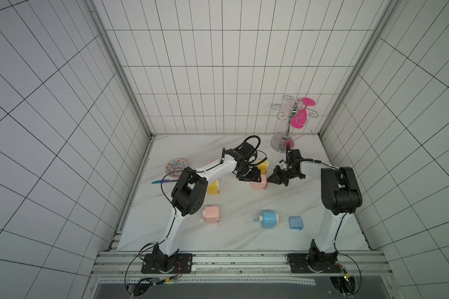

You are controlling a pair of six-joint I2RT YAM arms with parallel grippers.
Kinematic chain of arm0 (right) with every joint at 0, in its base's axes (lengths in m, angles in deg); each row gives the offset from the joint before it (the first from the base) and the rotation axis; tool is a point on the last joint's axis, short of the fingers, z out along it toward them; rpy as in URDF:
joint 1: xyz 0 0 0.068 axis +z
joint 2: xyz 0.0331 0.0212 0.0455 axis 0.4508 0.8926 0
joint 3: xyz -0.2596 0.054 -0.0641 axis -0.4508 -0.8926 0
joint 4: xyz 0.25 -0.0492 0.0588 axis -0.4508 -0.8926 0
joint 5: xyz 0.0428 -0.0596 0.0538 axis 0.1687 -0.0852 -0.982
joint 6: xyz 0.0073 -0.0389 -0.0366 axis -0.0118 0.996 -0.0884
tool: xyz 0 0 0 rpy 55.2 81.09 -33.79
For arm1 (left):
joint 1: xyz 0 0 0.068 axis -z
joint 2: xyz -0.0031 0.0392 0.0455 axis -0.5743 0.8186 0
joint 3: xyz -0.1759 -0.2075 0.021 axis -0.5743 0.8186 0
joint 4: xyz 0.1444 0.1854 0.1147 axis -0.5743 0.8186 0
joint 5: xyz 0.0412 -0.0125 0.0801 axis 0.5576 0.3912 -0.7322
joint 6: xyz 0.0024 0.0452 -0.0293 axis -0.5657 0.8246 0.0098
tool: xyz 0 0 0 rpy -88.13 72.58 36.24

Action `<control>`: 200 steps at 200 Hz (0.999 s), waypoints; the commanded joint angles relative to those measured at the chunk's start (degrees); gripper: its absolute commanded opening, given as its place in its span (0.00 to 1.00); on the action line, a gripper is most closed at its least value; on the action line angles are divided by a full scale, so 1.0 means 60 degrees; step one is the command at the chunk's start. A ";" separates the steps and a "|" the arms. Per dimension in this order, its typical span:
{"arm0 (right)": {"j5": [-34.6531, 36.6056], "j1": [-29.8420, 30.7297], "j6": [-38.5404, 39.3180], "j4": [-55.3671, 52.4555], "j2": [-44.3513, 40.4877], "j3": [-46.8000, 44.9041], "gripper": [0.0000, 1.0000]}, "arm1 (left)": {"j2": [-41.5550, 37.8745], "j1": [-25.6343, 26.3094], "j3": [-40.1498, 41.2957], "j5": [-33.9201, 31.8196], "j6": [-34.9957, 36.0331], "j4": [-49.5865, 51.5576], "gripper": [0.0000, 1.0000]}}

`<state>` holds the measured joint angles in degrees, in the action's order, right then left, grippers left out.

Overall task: Put the tray back into the pencil sharpener
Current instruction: Close the container of the pencil sharpener.

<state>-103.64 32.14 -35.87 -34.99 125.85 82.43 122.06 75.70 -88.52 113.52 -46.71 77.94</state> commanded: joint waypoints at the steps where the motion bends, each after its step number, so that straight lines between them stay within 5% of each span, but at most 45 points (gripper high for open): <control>1: -0.0349 0.0140 -0.0176 0.0132 0.0233 -0.0059 0.10 | 0.0239 -0.0021 0.0014 0.0192 0.0105 -0.0106 0.65; 200: -0.0850 0.0416 -0.0882 0.0945 0.0320 -0.0329 0.03 | 0.0267 0.0038 0.0085 0.0273 0.0111 -0.0155 0.65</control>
<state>-105.43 33.47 -39.28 -30.36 126.51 82.23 122.08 75.70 -88.45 113.95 -46.69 78.33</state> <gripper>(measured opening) 0.048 0.648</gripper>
